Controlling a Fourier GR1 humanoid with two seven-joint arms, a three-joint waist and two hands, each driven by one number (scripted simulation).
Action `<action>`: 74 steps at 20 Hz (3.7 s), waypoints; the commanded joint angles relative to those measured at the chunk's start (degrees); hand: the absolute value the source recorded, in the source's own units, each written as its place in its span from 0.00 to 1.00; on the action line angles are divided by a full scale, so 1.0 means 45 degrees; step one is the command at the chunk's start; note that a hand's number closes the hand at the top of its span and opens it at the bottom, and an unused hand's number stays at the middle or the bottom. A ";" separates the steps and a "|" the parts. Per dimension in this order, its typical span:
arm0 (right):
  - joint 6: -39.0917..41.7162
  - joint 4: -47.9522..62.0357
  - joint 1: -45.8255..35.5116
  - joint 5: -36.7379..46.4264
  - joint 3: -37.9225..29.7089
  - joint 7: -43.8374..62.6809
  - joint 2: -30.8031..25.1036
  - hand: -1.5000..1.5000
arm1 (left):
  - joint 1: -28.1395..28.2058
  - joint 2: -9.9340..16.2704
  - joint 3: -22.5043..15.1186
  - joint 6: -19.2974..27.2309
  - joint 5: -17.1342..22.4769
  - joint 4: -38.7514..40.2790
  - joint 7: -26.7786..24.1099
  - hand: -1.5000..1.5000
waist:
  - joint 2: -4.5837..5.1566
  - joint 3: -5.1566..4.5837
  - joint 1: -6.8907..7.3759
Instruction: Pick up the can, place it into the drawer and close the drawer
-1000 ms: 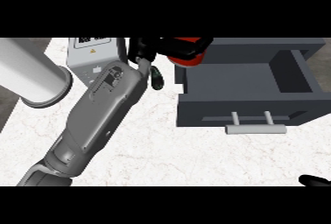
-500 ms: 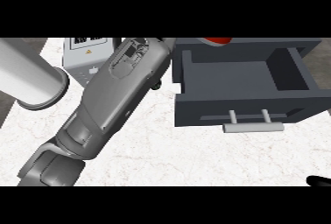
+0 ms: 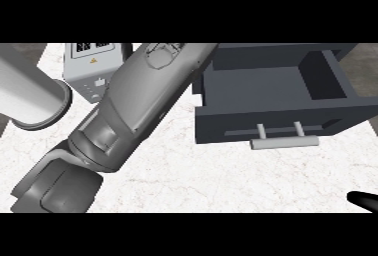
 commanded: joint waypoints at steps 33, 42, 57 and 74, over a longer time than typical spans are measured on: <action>0.0334 0.2643 -0.3374 0.7008 0.3544 -0.1822 -0.2568 0.00 | -0.1311 -0.0016 -0.0995 0.2348 0.3179 0.2384 -0.2223 0.00 | 0.0252 -0.0005 -0.0032; -0.0758 0.6360 -0.4631 1.0271 0.5570 -0.3244 -0.2244 0.00 | -0.1317 -0.0016 -0.1204 0.2419 0.2996 0.2805 -0.2632 0.00 | 0.0135 -0.0004 0.0397; -0.4946 1.5342 -0.8227 1.3803 0.5630 -0.4980 -0.0884 0.00 | -0.0418 0.1200 -0.0931 0.1538 0.2556 0.1669 -0.1687 0.00 | -0.0079 -0.0018 0.1172; -0.9602 2.2503 -1.3304 1.5166 0.3817 -0.5057 -0.0374 0.00 | 0.1137 0.2636 -0.1272 0.1384 0.2017 -0.1275 0.0186 0.00 | -0.0037 -0.0018 0.1785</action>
